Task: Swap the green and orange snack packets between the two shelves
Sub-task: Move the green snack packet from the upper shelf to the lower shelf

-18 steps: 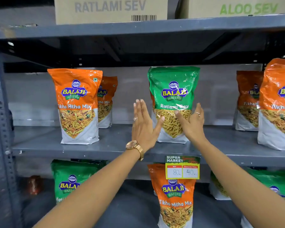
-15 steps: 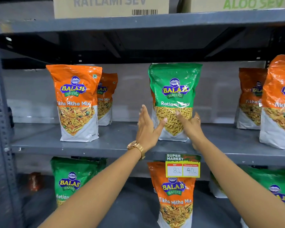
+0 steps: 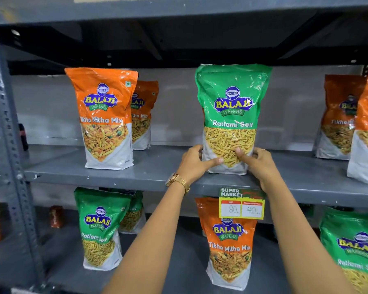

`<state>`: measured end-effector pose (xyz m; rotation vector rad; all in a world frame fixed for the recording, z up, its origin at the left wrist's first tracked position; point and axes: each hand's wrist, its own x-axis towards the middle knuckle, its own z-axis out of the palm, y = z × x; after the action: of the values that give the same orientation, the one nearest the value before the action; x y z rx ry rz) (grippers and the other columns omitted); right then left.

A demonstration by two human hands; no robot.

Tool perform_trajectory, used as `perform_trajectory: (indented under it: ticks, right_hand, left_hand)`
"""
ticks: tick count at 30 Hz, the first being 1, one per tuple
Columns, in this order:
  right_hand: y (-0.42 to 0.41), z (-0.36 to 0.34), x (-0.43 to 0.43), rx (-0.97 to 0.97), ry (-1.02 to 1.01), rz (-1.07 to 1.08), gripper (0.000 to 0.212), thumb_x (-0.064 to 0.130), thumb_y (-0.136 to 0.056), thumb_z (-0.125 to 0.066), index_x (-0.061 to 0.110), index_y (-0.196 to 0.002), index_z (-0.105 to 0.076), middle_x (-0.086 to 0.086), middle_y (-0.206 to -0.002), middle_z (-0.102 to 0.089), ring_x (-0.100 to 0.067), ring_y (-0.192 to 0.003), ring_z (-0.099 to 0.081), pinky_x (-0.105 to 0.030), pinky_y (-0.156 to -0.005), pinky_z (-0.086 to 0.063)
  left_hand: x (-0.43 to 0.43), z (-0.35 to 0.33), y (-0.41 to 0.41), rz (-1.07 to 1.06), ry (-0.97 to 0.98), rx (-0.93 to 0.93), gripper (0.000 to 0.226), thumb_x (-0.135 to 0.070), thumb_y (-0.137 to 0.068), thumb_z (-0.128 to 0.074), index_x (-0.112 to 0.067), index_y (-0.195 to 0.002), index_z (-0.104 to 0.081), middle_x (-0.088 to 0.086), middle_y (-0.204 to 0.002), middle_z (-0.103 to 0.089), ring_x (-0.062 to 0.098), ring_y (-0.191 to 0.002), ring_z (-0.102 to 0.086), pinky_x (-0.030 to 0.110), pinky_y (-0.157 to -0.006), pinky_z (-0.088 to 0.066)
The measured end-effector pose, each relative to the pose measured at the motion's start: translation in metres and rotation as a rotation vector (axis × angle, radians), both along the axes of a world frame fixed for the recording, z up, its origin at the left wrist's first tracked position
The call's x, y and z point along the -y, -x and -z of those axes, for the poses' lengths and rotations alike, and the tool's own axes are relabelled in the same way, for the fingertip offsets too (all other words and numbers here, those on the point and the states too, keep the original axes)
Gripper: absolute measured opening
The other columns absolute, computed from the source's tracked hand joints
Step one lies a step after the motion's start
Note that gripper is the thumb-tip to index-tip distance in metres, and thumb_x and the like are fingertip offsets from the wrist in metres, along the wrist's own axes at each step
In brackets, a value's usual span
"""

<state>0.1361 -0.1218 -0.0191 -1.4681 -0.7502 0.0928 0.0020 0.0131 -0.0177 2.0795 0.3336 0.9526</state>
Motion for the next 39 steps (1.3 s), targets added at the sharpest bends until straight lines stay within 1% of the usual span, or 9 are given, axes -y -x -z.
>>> perform_trajectory:
  ticks: [8,11,15,21,25,27,33,37,39]
  right_hand:
    - [0.074,0.005,0.04,0.144,0.004,0.075,0.042,0.05,-0.076,-0.069,0.018,-0.103,-0.067,-0.001,-0.106,-0.073,-0.016,-0.098,-0.068,-0.04,-0.088,-0.055]
    - [0.115,0.019,0.055,0.223,-0.073,0.089,0.032,0.06,-0.07,-0.061,0.036,-0.09,-0.063,0.019,-0.094,-0.07,0.003,-0.09,-0.067,-0.025,-0.08,-0.053]
    - [0.151,0.049,0.067,0.257,-0.113,0.135,0.047,0.066,-0.069,-0.058,0.034,-0.103,-0.063,0.023,-0.098,-0.072,0.008,-0.094,-0.065,-0.015,-0.075,-0.049]
    - [0.171,0.112,0.059,0.161,-0.123,0.056,0.069,0.06,-0.062,-0.072,0.028,-0.121,-0.057,0.01,-0.107,-0.074,-0.012,-0.104,-0.068,-0.036,-0.09,-0.053]
    - [0.182,0.17,0.042,0.106,-0.078,0.051,0.065,0.05,-0.068,-0.073,0.029,-0.126,-0.053,0.017,-0.106,-0.073,0.003,-0.099,-0.066,-0.013,-0.082,-0.05]
    - [0.187,0.199,0.032,0.07,-0.049,0.048,0.064,0.045,-0.071,-0.074,0.022,-0.128,-0.053,0.007,-0.115,-0.071,0.007,-0.103,-0.063,-0.006,-0.083,-0.046]
    - [0.183,0.277,-0.003,0.027,0.144,0.008,0.068,0.035,-0.08,-0.072,0.015,-0.138,-0.044,-0.003,-0.126,-0.065,-0.021,-0.118,-0.06,-0.037,-0.096,-0.049]
    - [0.168,0.295,-0.028,0.031,0.229,-0.058,0.063,0.03,-0.082,-0.072,0.01,-0.136,-0.046,0.006,-0.113,-0.068,-0.008,-0.104,-0.064,-0.022,-0.086,-0.05]
    - [0.161,0.299,-0.038,0.033,0.256,-0.079,0.056,0.026,-0.083,-0.072,0.008,-0.131,-0.049,0.018,-0.103,-0.064,0.0,-0.098,-0.063,-0.006,-0.079,-0.046]
  left_hand:
    - [0.035,0.017,0.058,-0.012,0.045,0.159,0.051,-0.046,-0.066,-0.081,-0.024,-0.109,-0.066,-0.007,-0.106,-0.072,0.008,-0.094,-0.067,0.03,-0.079,-0.058]
    - [0.049,0.034,0.088,-0.005,0.077,0.249,0.056,-0.05,-0.062,-0.081,-0.033,-0.113,-0.064,-0.002,-0.111,-0.071,0.015,-0.092,-0.069,0.038,-0.077,-0.061]
    - [0.056,0.054,0.126,0.012,0.077,0.257,0.056,-0.047,-0.06,-0.083,-0.041,-0.112,-0.063,-0.004,-0.107,-0.072,0.013,-0.09,-0.071,0.04,-0.081,-0.06]
    - [0.048,0.105,0.158,0.007,0.065,0.203,0.062,-0.033,-0.061,-0.087,-0.035,-0.117,-0.06,-0.009,-0.106,-0.07,0.006,-0.096,-0.068,0.016,-0.083,-0.054]
    - [0.036,0.157,0.167,-0.01,0.13,0.106,0.064,-0.03,-0.063,-0.086,-0.031,-0.12,-0.057,-0.013,-0.11,-0.07,0.004,-0.098,-0.068,0.019,-0.086,-0.055]
    - [0.028,0.183,0.169,-0.025,0.173,0.049,0.065,-0.028,-0.064,-0.085,-0.029,-0.122,-0.055,-0.011,-0.111,-0.07,0.005,-0.1,-0.068,0.022,-0.088,-0.055]
    - [-0.002,0.255,0.164,-0.125,0.281,-0.12,0.059,-0.008,-0.065,-0.084,-0.017,-0.116,-0.055,-0.009,-0.104,-0.069,-0.007,-0.091,-0.067,0.012,-0.079,-0.053]
    - [-0.014,0.28,0.154,-0.177,0.272,-0.194,0.054,-0.006,-0.068,-0.082,-0.019,-0.113,-0.055,-0.01,-0.101,-0.066,-0.02,-0.082,-0.062,-0.001,-0.069,-0.046]
    - [-0.019,0.286,0.15,-0.22,0.256,-0.232,0.052,-0.01,-0.07,-0.081,-0.016,-0.116,-0.057,-0.009,-0.103,-0.064,-0.011,-0.085,-0.063,-0.002,-0.068,-0.044]
